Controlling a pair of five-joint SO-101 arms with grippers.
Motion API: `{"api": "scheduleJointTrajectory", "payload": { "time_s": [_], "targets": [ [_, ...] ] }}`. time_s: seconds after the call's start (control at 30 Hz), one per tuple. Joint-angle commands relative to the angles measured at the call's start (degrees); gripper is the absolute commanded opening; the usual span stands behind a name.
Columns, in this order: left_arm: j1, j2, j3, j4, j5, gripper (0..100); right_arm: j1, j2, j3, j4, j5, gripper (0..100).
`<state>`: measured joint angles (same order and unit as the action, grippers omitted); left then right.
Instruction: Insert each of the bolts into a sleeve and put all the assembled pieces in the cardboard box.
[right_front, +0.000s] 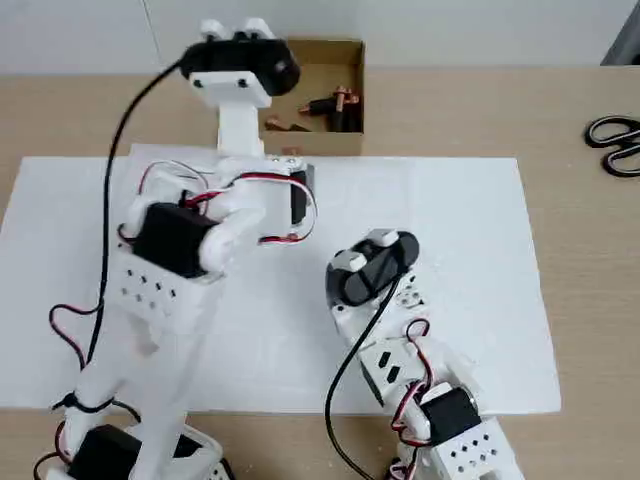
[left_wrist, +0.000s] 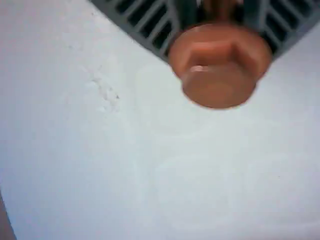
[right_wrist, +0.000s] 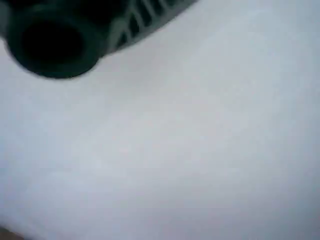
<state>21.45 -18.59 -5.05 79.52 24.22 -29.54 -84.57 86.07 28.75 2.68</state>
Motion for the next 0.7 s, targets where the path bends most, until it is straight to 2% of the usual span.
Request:
{"api": "scheduleJointTrajectory", "payload": {
  "time_s": [0.0, 0.17, 0.27, 0.47, 0.67],
  "targets": [
    [0.44, -2.11, 3.56, -6.95, 0.44, 0, -1.71, -1.36, -3.34, -1.19, -0.79, 0.4],
    [3.78, -2.2, 10.33, -14.24, 1.85, 0, -1.89, -1.36, -2.73, -1.19, -6.42, 0.4],
    [4.31, -2.2, 12.44, -17.14, 4.48, 0, -1.89, -1.36, -0.88, -1.54, -6.95, 0.4],
    [3.25, -2.64, 12.88, -21.8, 4.84, 0, -1.71, -1.36, -0.35, -1.54, -7.12, 0.4],
    [3.25, -13.45, 13.41, -23.03, 2.9, 0, -1.54, -1.36, -0.35, -1.54, -7.21, 0.4]
  ]
}}
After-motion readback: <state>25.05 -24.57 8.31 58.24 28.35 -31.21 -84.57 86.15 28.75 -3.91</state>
